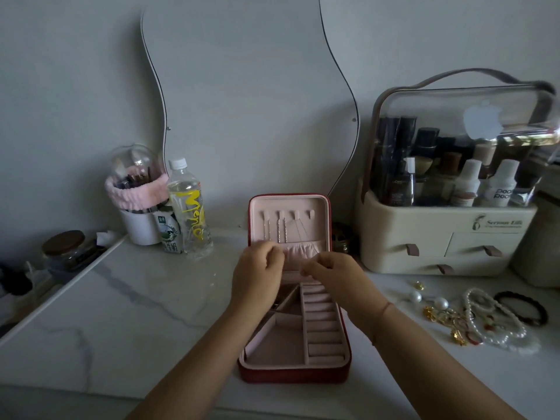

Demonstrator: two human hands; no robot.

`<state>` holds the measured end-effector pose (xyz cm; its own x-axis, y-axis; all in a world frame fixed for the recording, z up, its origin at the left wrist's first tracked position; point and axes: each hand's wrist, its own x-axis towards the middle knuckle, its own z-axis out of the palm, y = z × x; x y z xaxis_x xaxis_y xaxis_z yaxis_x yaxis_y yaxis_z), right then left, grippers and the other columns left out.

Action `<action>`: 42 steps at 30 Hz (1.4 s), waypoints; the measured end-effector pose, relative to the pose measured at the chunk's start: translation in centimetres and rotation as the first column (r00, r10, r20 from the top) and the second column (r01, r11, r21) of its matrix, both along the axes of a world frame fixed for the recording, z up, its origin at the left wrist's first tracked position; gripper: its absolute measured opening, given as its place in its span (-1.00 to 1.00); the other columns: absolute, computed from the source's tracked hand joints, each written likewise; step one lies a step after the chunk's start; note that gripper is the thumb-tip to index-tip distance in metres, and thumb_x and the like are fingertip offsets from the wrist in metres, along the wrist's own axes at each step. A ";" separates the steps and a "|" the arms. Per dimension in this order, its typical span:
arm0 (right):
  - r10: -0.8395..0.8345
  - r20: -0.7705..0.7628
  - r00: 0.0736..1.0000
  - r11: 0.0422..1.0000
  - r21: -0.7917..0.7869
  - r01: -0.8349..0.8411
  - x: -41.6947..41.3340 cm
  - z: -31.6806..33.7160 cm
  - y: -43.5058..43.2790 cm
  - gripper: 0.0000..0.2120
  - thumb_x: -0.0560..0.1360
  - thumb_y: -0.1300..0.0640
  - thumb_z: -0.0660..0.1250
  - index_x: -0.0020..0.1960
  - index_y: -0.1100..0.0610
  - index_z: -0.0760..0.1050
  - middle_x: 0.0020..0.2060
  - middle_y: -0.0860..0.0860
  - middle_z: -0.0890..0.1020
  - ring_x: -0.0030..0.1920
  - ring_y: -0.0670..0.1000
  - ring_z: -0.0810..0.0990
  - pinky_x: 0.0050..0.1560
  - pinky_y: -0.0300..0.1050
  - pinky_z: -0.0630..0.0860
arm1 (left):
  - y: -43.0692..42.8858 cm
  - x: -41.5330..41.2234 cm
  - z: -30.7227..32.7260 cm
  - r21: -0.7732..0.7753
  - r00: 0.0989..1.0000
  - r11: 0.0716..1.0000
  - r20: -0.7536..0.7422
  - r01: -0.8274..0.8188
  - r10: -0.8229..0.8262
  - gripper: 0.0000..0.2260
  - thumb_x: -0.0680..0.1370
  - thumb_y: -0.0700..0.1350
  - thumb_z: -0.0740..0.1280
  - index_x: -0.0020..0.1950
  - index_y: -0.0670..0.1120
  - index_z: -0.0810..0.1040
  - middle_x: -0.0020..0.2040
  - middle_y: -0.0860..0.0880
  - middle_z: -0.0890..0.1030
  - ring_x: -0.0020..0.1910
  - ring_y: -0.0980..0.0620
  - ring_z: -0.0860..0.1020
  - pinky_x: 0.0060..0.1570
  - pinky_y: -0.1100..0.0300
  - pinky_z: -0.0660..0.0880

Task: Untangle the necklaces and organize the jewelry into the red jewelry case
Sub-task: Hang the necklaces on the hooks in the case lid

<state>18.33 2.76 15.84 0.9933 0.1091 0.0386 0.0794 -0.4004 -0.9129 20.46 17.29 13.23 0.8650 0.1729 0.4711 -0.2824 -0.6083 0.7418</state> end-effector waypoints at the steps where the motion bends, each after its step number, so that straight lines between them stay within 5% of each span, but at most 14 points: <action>1: 0.011 0.011 1.000 0.999 -0.053 -0.010 -0.5 -0.1 -0.2 -0.77 0.55 0.07 0.26 -0.23 0.13 0.56 -0.33 0.17 0.52 -0.32 0.00 0.44 -0.25 -0.18 0.40 | 0.0 0.5 0.1 0.046 0.999 0.999 0.049 0.010 -0.012 -0.67 0.51 0.01 0.12 -0.10 -0.10 0.64 -0.14 -0.01 0.64 -0.07 -0.01 0.53 -0.10 0.09 0.46; 4: 0.077 0.030 0.997 0.979 -0.194 -0.070 -1.8 -0.4 -0.9 -0.74 0.55 0.09 0.28 -0.31 0.10 0.51 -0.46 0.01 0.47 -0.49 -0.20 0.38 -0.45 -0.41 0.32 | -0.3 2.0 -0.3 0.203 0.985 0.979 0.174 -0.029 -0.007 -0.59 0.51 0.03 0.04 -0.09 -0.13 0.65 -0.14 -0.04 0.67 -0.07 -0.11 0.54 -0.09 0.06 0.47; 7: 0.113 0.024 0.993 0.957 -0.271 -0.103 -2.3 -0.8 -1.4 -0.74 0.56 0.09 0.26 -0.19 0.20 0.59 -0.47 -0.05 0.44 -0.51 -0.18 0.34 -0.47 -0.41 0.29 | -0.8 2.6 -0.7 0.262 0.979 0.960 0.196 -0.099 0.048 -0.64 0.53 -0.02 0.07 -0.14 -0.14 0.63 -0.20 -0.05 0.66 -0.16 -0.16 0.53 -0.15 0.03 0.46; 13: 0.095 0.060 0.994 0.995 0.023 -0.097 -0.2 1.4 -1.3 -0.79 0.58 0.19 0.21 -0.15 0.14 0.58 -0.32 0.01 0.63 -0.34 -0.10 0.57 -0.25 -0.34 0.52 | -0.7 3.5 -1.5 0.395 0.992 0.910 0.026 -0.125 0.125 -0.59 0.61 -0.02 0.00 -0.13 -0.16 0.57 -0.11 -0.12 0.60 0.00 -0.16 0.48 -0.05 0.04 0.32; 19: -0.022 0.157 0.987 0.976 0.220 -0.013 4.0 4.0 -0.4 -0.79 0.59 0.25 0.19 -0.05 0.28 0.59 -0.26 0.09 0.65 -0.32 -0.08 0.61 -0.22 -0.29 0.55 | -0.3 3.6 -1.5 0.269 0.998 0.961 -0.009 -0.056 0.061 -0.54 0.63 0.05 0.01 -0.14 -0.07 0.65 0.07 -0.11 0.63 0.08 -0.18 0.48 0.05 0.03 0.34; 24: -0.045 0.228 0.973 0.990 0.142 0.013 6.3 3.7 0.5 -0.77 0.60 0.23 0.19 -0.12 0.18 0.60 -0.21 0.10 0.66 -0.19 0.04 0.62 -0.06 -0.17 0.58 | -0.5 3.2 -1.2 0.155 0.999 0.987 -0.028 -0.033 0.038 -0.56 0.66 -0.02 0.06 -0.26 -0.05 0.63 -0.07 -0.06 0.66 0.06 -0.14 0.48 0.08 0.03 0.35; 31: -0.030 0.202 0.979 0.993 -0.103 0.052 6.9 2.2 0.7 -0.84 0.56 0.22 0.25 0.01 0.22 0.59 -0.20 0.14 0.66 -0.16 0.11 0.65 -0.02 0.03 0.62 | -0.3 2.9 -0.9 0.121 0.998 0.992 0.039 -0.047 0.042 -0.25 0.45 0.27 -0.18 -0.17 -0.15 0.69 -0.10 -0.10 0.68 0.04 -0.16 0.50 0.08 0.01 0.38; 38: -0.159 0.252 0.954 0.986 0.000 0.165 3.5 2.0 -2.9 -0.87 0.55 0.20 0.27 -0.11 0.06 0.57 -0.26 0.05 0.65 -0.25 0.02 0.61 -0.18 -0.18 0.60 | -0.1 3.2 -1.0 0.111 0.998 0.993 -0.031 -0.043 0.047 -0.48 0.59 0.11 0.06 -0.11 -0.25 0.64 -0.03 -0.22 0.64 0.11 -0.23 0.48 0.11 -0.01 0.37; 42: -0.231 0.111 0.967 0.966 0.143 0.215 -1.0 1.0 -8.0 -0.87 0.56 0.18 0.25 -0.07 0.09 0.57 -0.22 0.07 0.64 -0.22 0.01 0.60 -0.22 -0.25 0.53 | -0.6 1.7 -0.7 0.231 0.998 0.972 0.055 -0.042 0.030 -0.62 0.49 0.12 0.19 -0.09 -0.13 0.65 -0.05 -0.12 0.62 0.03 -0.18 0.54 0.04 0.02 0.44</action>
